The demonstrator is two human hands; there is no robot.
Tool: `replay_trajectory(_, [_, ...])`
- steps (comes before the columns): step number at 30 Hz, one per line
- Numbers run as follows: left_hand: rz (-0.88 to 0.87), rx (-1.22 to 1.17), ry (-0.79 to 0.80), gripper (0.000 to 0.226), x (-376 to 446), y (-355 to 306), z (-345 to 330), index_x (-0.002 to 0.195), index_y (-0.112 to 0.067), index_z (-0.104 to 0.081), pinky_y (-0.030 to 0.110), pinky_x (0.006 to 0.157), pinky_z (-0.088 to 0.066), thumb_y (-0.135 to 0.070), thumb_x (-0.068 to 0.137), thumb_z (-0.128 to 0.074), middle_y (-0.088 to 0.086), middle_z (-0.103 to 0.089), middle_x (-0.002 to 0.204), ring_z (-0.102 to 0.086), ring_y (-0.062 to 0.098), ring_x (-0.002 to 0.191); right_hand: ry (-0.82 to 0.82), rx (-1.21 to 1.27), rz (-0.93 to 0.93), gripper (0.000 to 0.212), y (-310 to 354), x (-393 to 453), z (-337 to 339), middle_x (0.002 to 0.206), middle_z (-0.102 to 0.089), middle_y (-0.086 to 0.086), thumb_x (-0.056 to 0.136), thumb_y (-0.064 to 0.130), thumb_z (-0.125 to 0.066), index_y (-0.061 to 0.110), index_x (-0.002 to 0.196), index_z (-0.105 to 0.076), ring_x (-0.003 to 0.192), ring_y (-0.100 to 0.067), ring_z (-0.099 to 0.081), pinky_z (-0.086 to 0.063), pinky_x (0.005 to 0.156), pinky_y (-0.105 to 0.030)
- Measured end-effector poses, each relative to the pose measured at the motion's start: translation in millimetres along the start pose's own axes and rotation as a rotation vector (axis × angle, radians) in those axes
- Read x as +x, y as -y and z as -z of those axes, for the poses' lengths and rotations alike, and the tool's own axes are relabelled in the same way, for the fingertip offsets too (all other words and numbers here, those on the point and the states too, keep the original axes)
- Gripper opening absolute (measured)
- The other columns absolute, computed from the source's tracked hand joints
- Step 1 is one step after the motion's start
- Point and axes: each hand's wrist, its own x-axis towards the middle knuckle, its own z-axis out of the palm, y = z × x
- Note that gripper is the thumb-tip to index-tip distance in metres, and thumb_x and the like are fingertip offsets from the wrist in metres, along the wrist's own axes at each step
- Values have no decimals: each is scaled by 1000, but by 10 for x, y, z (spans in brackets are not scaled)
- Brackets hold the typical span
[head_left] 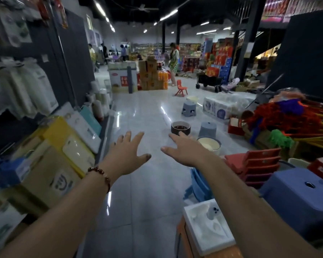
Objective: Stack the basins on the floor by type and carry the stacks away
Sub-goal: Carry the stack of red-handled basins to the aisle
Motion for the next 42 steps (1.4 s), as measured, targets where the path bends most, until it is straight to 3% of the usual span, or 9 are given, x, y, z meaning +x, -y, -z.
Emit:
replay_trajectory(3, [9,-9,3,89,281,278,-130,156,-35,0,49,121,-20,-72,88,-43,9,-5,166,-10,30,151,14,-18,12,74,57,409,-100,166,-3,-3,95,66,-38,33,157,-15,152,-31,-2,-10,121,-51])
replay_trajectory(7, [-7,-53,41,88,835,690,-304,156,-38,3,48,122,-18,-72,89,-43,6,0,166,-6,28,152,53,40,0,74,131,1080,-299,166,-8,-1,93,68,-41,35,156,-18,151,-26,-9,-15,121,-49])
replay_trajectory(12, [-109,-115,127,88,1722,1175,-487,155,-42,6,44,122,-19,-68,90,-47,2,5,166,-6,24,153,88,113,-53,73,305,1921,-450,165,-7,2,93,66,-43,38,156,-18,152,-19,-7,-14,122,-43])
replay_trajectory(24, [-436,150,182,85,3789,1523,-870,155,-37,12,45,123,-8,-73,91,-31,8,10,166,2,30,153,-11,61,-215,71,-34,3566,-539,166,-5,-1,94,64,-42,39,155,-16,152,-25,-5,-11,122,-47])
replay_trajectory(33, [-390,78,156,87,5630,1184,-1366,156,-37,9,48,123,-5,-78,86,-24,8,10,166,6,31,152,-39,13,-186,72,-836,5179,-413,166,1,1,95,63,-39,39,155,-9,152,-26,4,-5,120,-47])
replay_trajectory(37, [-332,22,144,92,6351,1085,-1605,156,-38,10,50,123,-2,-83,78,-9,7,15,165,11,32,152,4,36,-184,75,-1268,5940,-349,166,4,1,96,60,-42,37,156,-4,152,-24,3,-5,121,-43])
replay_trajectory(42, [-279,25,167,89,6996,1210,-1864,154,-38,15,47,121,2,-82,80,-7,6,17,165,12,31,152,51,22,-140,74,-1515,6825,-255,165,8,2,95,62,-40,39,156,-4,152,-25,7,-2,121,-43])
